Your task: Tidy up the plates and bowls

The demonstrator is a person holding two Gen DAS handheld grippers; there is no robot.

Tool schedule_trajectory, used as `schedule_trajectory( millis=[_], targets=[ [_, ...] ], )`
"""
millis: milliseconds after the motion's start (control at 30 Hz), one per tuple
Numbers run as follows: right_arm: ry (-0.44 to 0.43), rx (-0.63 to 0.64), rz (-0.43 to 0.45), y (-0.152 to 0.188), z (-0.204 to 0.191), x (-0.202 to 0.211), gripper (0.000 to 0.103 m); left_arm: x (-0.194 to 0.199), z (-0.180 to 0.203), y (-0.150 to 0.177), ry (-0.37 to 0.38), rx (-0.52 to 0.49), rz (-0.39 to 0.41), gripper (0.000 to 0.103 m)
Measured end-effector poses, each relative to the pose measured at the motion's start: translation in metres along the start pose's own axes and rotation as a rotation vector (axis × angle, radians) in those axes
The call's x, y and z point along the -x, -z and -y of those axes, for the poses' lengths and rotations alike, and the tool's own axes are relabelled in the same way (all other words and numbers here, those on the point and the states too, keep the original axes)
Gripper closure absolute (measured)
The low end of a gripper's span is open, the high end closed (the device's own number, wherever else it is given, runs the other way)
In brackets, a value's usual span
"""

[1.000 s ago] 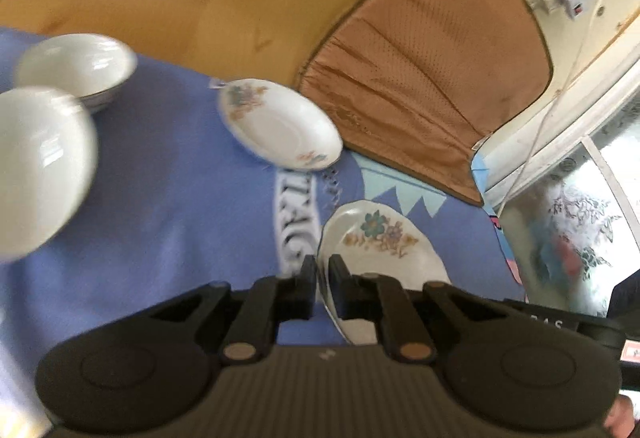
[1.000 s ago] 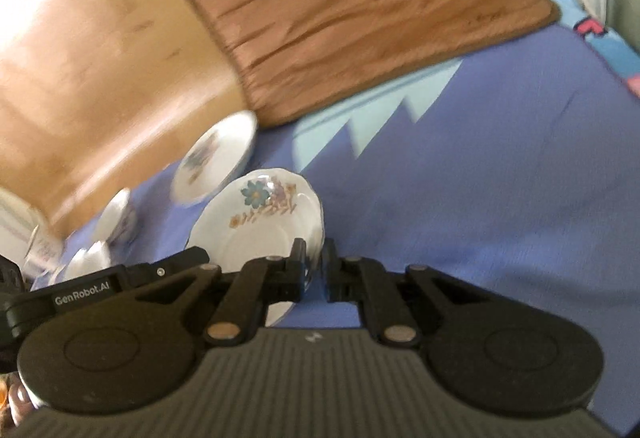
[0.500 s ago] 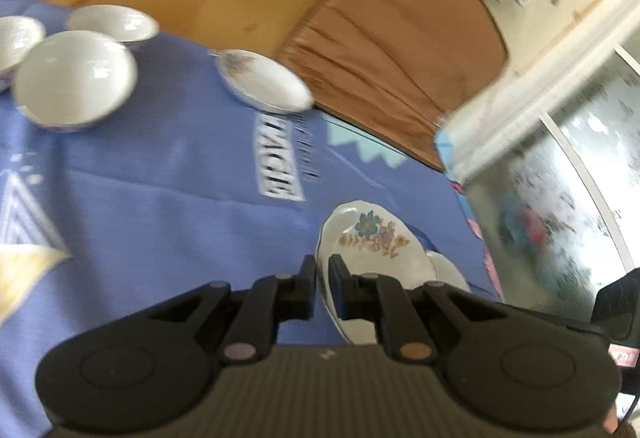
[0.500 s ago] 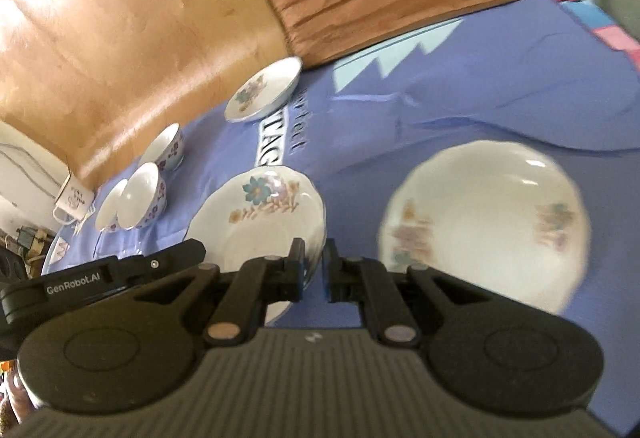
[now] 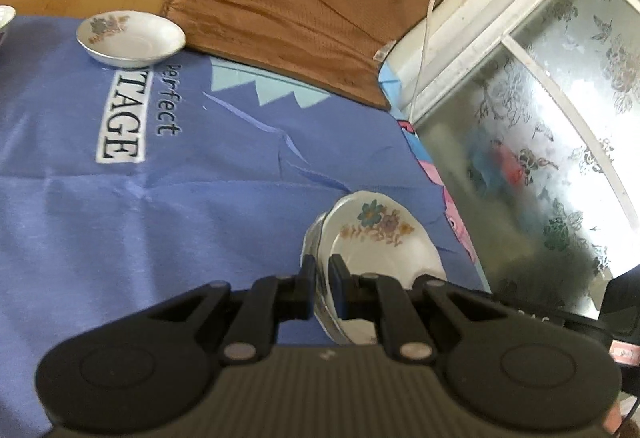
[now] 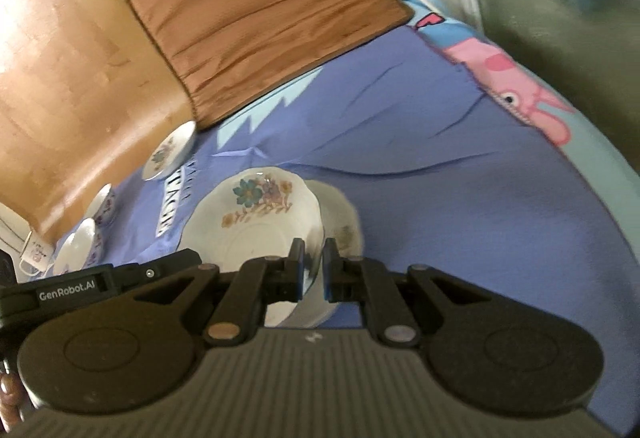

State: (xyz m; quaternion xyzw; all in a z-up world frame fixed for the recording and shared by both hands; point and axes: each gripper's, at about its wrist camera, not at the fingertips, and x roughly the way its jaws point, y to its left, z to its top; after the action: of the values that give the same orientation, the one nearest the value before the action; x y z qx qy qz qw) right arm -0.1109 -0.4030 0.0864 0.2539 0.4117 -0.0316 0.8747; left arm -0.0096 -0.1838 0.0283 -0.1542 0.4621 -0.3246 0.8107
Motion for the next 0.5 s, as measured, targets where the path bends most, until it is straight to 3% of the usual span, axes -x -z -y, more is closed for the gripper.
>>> schedule_trajectory(
  millis=[200,333,500],
  targets=[
    [-0.002,0.018,0.022,-0.0006,0.0084,-0.0002,0.087,-0.0048,0.001,-0.0008,-0.004,-0.004,-0.005,0.094],
    [-0.014,0.031,0.037,-0.0015,0.0088,-0.0004,0.079,-0.0055,0.0004,-0.0006,0.004,-0.005,-0.008,0.093],
    [0.004,0.06,0.066,-0.0003,0.0054,-0.0008,0.079,-0.0061,0.0016,-0.0013,0.012,-0.014,-0.014,0.093]
  ],
)
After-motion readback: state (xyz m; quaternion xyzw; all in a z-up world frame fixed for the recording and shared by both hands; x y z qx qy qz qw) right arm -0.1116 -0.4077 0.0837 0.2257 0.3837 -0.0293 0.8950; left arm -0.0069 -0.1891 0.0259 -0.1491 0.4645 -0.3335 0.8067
